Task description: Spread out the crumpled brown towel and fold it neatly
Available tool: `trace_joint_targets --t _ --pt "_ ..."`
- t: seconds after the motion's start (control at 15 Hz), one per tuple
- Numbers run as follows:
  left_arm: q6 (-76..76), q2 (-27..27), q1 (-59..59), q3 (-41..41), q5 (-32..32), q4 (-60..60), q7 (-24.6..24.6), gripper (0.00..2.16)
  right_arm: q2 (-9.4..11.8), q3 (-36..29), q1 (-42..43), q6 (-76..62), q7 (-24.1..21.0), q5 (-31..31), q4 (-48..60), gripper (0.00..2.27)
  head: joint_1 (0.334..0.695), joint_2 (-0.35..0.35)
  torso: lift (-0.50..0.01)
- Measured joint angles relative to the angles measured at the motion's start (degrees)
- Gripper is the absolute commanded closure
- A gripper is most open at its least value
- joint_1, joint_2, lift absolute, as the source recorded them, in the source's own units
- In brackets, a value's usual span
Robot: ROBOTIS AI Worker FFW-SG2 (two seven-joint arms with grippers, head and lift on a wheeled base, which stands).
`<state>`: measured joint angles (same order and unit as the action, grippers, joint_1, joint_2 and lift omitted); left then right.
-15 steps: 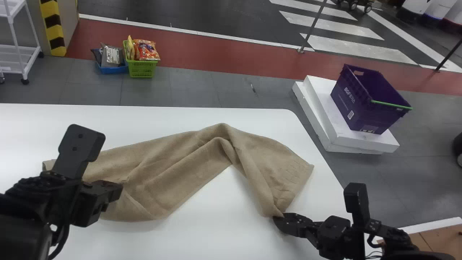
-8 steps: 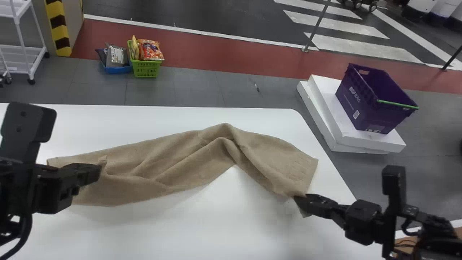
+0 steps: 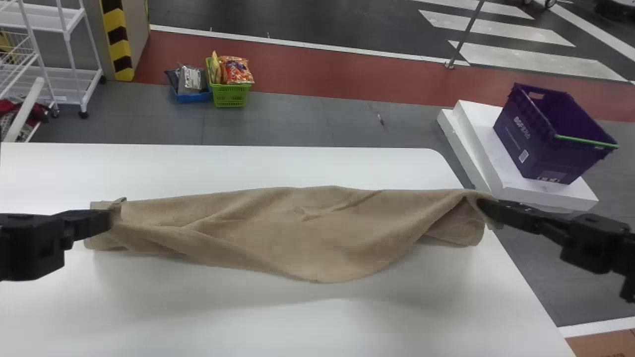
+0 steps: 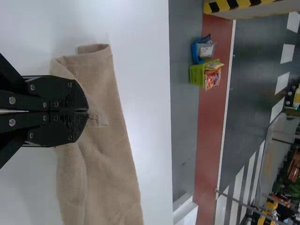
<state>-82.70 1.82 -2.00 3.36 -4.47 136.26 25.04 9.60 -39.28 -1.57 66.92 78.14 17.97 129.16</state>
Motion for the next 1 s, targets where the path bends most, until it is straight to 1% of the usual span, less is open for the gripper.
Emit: trace_joint_targets --t 0.27,0.4,0.53,0.73,0.87,1.0 --pt "-1.11 -0.06 0.22 2.21 1.25 0.91 -0.1 1.39 2.86 0.32 4.03 0.93 0.0 4.74 -1.87 1.42 0.695 -0.283 -0.126" --pt "-1.39 -0.06 -0.38 3.26 1.54 1.11 -0.15 1.39 2.97 0.62 3.78 1.14 0.0 5.7 -2.22 1.42 0.695 -0.282 -0.126" --pt "-1.28 -0.04 -2.09 4.11 1.75 1.5 -0.24 1.39 1.9 0.81 0.23 -0.32 0.0 5.62 -1.66 1.42 0.695 -0.272 -0.126" --pt "-0.85 -0.05 -5.36 5.32 2.15 2.48 -0.3 1.39 -0.76 0.1 -6.23 -7.04 0.0 4.98 -0.64 1.42 0.695 -0.262 -0.126" --pt "-0.57 -0.03 -6.74 5.75 2.15 2.59 -0.35 1.39 -1.4 -0.44 -9.39 -10.54 0.0 4.67 -0.69 1.42 0.695 -0.265 -0.126" --pt "-0.13 -0.02 -7.7 6.97 2.15 2.61 -0.13 1.39 -1.6 -0.9 -11.62 -13.57 0.0 4.61 -1.65 1.42 0.695 -0.261 -0.126"
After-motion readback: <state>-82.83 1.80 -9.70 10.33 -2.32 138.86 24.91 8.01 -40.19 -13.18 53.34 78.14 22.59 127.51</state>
